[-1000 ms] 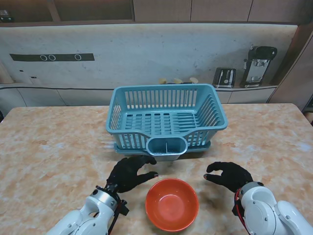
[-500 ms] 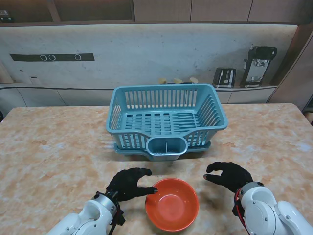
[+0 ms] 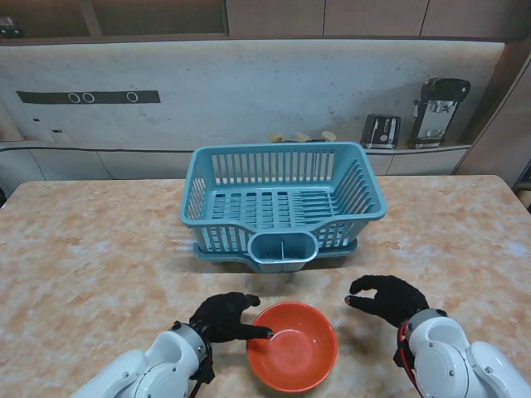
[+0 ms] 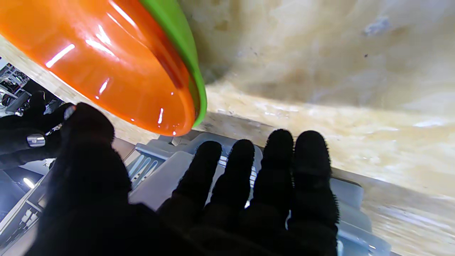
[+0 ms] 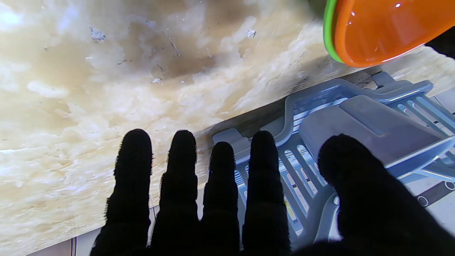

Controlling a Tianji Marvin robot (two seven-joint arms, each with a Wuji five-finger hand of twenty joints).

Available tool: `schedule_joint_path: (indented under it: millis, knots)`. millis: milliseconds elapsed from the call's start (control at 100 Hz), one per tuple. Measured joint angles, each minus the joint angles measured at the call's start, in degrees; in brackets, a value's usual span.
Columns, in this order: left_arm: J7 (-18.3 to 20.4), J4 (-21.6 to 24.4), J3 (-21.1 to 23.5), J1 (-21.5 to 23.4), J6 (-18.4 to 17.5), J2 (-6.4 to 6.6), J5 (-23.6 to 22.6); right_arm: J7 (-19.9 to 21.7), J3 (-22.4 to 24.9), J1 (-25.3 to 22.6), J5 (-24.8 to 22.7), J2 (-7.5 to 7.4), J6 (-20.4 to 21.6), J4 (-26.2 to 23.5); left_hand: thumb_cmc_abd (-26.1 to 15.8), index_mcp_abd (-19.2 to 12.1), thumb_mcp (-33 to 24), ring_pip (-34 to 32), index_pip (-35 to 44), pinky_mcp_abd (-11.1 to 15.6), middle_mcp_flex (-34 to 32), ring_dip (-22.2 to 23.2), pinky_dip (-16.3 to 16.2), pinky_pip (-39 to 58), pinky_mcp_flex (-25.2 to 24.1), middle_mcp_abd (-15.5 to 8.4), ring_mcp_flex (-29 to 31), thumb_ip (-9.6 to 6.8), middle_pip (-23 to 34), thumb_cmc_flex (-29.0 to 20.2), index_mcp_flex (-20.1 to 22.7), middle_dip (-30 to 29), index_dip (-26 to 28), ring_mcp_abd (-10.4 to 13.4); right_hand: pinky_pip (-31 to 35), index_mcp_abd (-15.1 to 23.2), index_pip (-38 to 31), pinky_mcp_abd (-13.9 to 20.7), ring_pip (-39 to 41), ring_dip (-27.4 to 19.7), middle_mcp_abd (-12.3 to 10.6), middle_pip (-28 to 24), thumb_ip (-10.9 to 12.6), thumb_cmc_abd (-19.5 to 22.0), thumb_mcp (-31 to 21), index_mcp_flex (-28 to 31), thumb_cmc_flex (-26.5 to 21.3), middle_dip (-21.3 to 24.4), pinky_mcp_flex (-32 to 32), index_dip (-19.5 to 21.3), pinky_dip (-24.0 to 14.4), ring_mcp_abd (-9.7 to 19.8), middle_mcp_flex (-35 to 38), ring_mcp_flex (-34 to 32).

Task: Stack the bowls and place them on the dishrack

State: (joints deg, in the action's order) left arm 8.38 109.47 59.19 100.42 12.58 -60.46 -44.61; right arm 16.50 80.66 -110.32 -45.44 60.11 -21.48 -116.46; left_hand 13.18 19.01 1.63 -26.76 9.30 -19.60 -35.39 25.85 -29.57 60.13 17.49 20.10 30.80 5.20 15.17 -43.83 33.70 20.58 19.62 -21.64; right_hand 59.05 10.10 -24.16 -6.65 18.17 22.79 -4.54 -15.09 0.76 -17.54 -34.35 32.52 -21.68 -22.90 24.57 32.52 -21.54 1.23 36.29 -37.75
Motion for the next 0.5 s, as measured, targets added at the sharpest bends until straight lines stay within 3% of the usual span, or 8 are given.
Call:
schedule_joint_path:
  millis: [220, 500]
  knots:
    - [1.3, -1.8, -2.7, -3.2, 2.1, 0.07, 1.0, 0.0, 0.0, 0.0, 0.0, 0.0, 0.0, 0.0, 0.0, 0.8, 0.0, -2.7, -0.7, -0.7, 0.0, 0.2, -1.2, 2.1, 0.8, 1.1, 0.2, 0.0, 1.4, 0.5, 0.1, 0.0, 0.1, -0.8, 0.0, 0.0, 0.0, 0.0, 0.0, 0.0, 0.0, 0.0, 0.0, 0.0, 0.0, 0.0, 0.0, 0.0, 0.0, 0.0, 0.0, 0.0, 0.0, 0.0]
    - [1.8, -3.5, -5.3, -5.6, 2.1, 0.12, 2.3, 0.0, 0.1, 0.0, 0.1, 0.0, 0.1, 0.0, 0.0, 0.8, 0.0, -5.5, -0.7, -1.3, 0.0, 2.8, -2.0, 4.1, 2.5, 1.1, 2.1, 0.0, 3.7, 0.5, 0.1, 1.5, 2.1, -1.4, 0.0, 0.0, 0.0, 0.0, 0.0, 0.0, 0.0, 0.0, 0.0, 0.0, 0.0, 0.1, 0.0, 0.0, 0.0, 0.0, 0.0, 0.0, 0.0, 0.0]
